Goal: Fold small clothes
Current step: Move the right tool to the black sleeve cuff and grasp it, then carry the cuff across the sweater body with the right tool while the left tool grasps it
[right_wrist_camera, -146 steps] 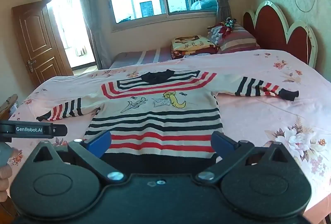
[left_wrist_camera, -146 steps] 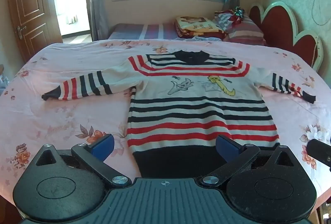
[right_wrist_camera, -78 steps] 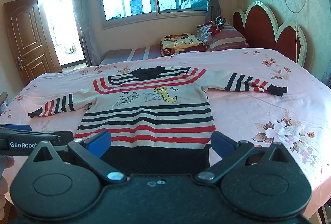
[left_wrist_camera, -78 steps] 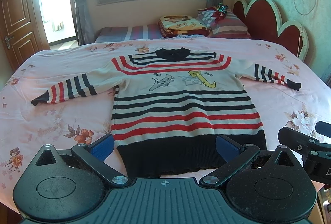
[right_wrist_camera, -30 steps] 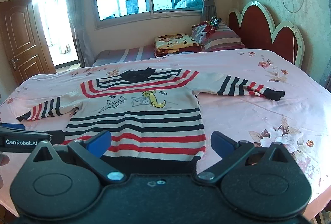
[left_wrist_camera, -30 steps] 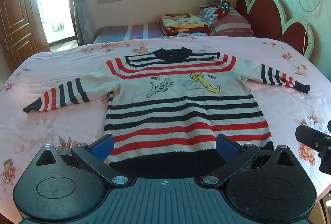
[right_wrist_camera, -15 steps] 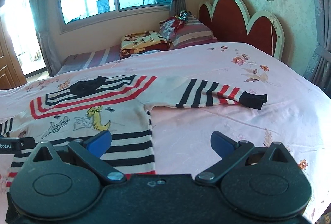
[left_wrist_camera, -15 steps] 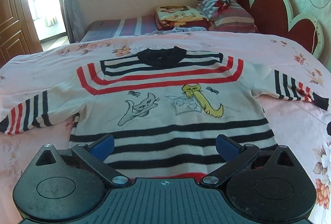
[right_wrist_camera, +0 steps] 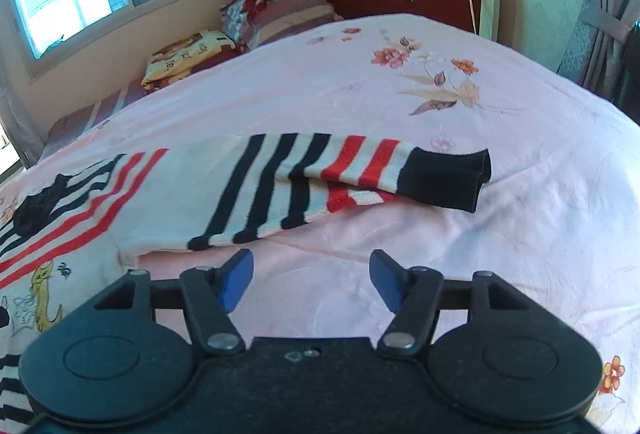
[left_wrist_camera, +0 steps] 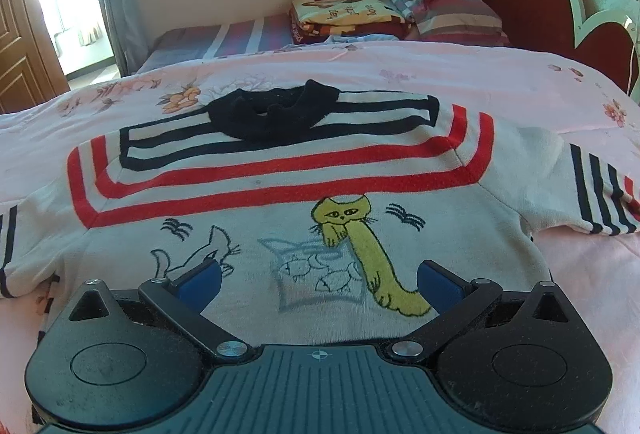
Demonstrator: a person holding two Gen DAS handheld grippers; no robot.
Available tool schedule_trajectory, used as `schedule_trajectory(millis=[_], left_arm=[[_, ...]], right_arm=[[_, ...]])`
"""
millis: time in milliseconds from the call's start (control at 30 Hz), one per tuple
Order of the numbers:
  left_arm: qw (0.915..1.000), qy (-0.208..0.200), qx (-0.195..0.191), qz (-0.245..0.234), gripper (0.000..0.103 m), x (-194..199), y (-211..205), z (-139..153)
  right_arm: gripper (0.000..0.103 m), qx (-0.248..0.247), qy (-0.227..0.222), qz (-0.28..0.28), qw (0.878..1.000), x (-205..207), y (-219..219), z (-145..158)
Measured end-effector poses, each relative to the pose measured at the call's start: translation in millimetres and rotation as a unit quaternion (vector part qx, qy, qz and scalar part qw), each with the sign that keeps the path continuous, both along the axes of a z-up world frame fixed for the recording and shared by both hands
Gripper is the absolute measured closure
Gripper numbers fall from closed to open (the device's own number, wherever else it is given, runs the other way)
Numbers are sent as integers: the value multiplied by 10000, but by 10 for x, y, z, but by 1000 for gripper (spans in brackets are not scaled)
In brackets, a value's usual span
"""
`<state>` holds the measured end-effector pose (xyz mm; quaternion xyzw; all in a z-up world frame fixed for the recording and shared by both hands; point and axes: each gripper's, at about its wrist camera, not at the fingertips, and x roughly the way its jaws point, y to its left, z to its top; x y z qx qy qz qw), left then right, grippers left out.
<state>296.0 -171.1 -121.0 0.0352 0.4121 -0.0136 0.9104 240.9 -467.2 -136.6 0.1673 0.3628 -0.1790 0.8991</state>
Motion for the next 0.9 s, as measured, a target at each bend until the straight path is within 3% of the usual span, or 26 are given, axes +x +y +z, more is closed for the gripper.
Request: schedule_trajectory(millis=[200, 300, 367, 433, 500, 600, 700, 900], left_arm=[[9996, 98, 103, 231, 0, 332, -24, -139], [9991, 141, 190, 341, 0, 433, -2, -187], [9989, 171, 239, 377, 0, 482, 14, -215], [9987, 179, 241, 421, 0, 528, 50, -239], [9985, 185, 191, 468, 0, 570, 98, -260], [9987, 116, 67, 497, 0, 588, 163, -278], [9983, 166, 6, 550, 0, 616, 215, -292], [9963, 248, -318, 755, 0, 687, 373, -191]], right_arm=[[40, 889, -56, -625, 9941, 205, -531, -237], [39, 1080, -180, -863, 9902, 295, -704, -297], [40, 973, -234, -960, 9903, 383, -773, -310], [46, 847, -247, -1039, 9907, 461, -823, -327], [66, 668, -244, -1087, 9915, 519, -855, -339], [77, 488, -323, -1022, 9930, 544, -851, -326], [82, 239, -446, -875, 9949, 554, -783, -267], [88, -300, -1019, 344, 9937, 768, -162, 181]])
